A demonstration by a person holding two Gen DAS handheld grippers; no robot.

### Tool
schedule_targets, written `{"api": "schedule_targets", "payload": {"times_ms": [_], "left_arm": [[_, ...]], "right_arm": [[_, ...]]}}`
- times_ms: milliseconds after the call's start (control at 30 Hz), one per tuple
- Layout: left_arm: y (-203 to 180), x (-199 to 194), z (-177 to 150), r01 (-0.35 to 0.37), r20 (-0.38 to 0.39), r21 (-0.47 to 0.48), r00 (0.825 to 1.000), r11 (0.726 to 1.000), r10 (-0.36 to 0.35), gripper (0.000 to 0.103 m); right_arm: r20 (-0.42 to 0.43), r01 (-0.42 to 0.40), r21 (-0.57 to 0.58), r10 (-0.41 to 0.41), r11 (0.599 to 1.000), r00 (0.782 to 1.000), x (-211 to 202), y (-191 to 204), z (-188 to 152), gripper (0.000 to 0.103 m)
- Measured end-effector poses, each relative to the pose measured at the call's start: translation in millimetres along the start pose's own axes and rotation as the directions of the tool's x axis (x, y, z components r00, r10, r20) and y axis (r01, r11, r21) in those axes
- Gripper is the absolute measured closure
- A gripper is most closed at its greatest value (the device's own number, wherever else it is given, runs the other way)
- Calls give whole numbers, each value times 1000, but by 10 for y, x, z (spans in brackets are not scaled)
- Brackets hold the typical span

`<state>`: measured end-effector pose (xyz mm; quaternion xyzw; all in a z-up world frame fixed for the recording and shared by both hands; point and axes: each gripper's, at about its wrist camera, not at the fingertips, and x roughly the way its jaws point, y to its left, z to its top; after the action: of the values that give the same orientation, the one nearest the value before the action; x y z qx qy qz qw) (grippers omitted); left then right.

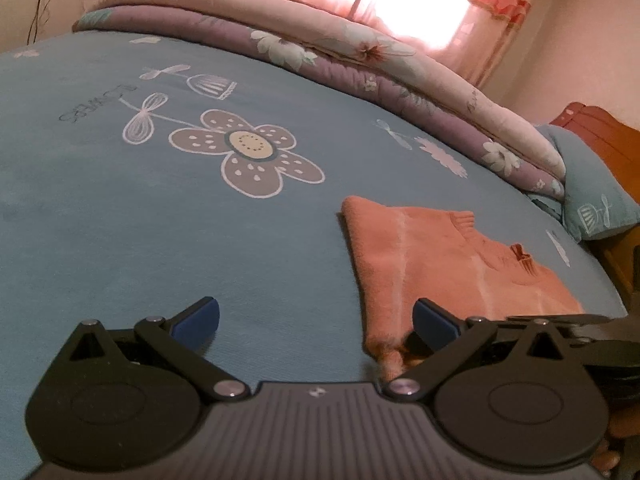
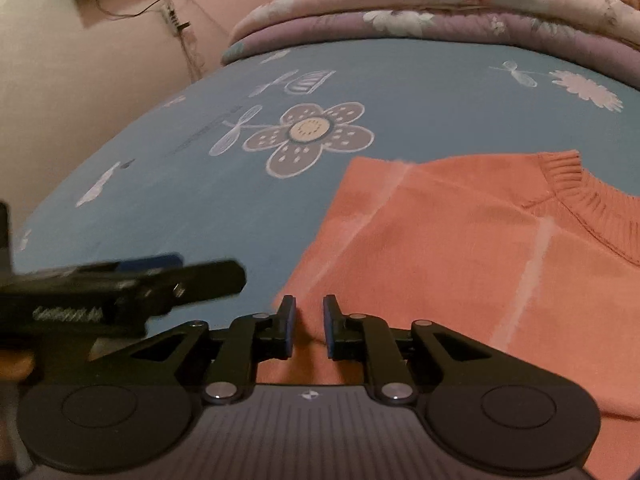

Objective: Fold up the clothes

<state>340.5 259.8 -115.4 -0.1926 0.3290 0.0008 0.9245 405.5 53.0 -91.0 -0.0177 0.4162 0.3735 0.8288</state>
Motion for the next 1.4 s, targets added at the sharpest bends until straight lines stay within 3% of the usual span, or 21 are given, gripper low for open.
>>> {"api": "schedule_targets", "payload": {"times_ms": [67,200,367,433,500,533,633,733,833,900,967,1067,1233,1400], "left_arm": [[-54,-9,-8,9,11,28,1000,1000,-9,1],[-272,-76,-72,109,65,166,991,980,-121,1],[-667,-139,-221,220,136,359,949,907,-284,1],[-783,-102,-290,282,119,412,926,866,-358,1],[-841,-21,-366,315,90,435,917,844,-389,1],[-857,34,-392,312,71,438,923,843,-378,1],[-832,233,-381,264,5,381,958,886,-288,1],[-735,231,-334,317,1,299,943,900,-332,1],[-718,225,-326,335,-7,285,938,898,-347,1],[-742,220,-333,333,-9,294,938,896,-345,1],[-749,225,-346,328,-11,299,940,896,-341,1],[-766,220,-378,284,-11,328,955,901,-297,4],[-682,193,-374,329,-15,293,940,898,-340,1],[-699,172,-398,326,-15,301,941,896,-338,1]], "right_arm": [[9,25,-15,-25,1000,1000,-141,-32,-13,81],[63,83,-7,-82,997,995,-456,-177,40,77],[98,120,17,-121,993,988,-647,-363,145,76],[98,127,8,-127,992,987,-622,-388,190,76],[98,124,-14,-122,992,988,-569,-388,244,76],[100,120,-27,-117,992,988,-544,-384,273,76],[102,100,-74,-92,992,990,-444,-353,379,76],[92,89,-129,-77,988,993,-274,-282,496,77],[57,86,-186,-76,979,995,15,-195,603,80],[19,74,-216,-71,974,997,222,-144,614,87],[-25,52,-239,-59,970,998,418,-93,582,88],[-24,81,-284,-91,955,996,588,-35,553,88],[-47,115,-314,-136,942,990,714,-73,731,91],[-66,116,-313,-144,943,987,704,-87,818,91]]}}
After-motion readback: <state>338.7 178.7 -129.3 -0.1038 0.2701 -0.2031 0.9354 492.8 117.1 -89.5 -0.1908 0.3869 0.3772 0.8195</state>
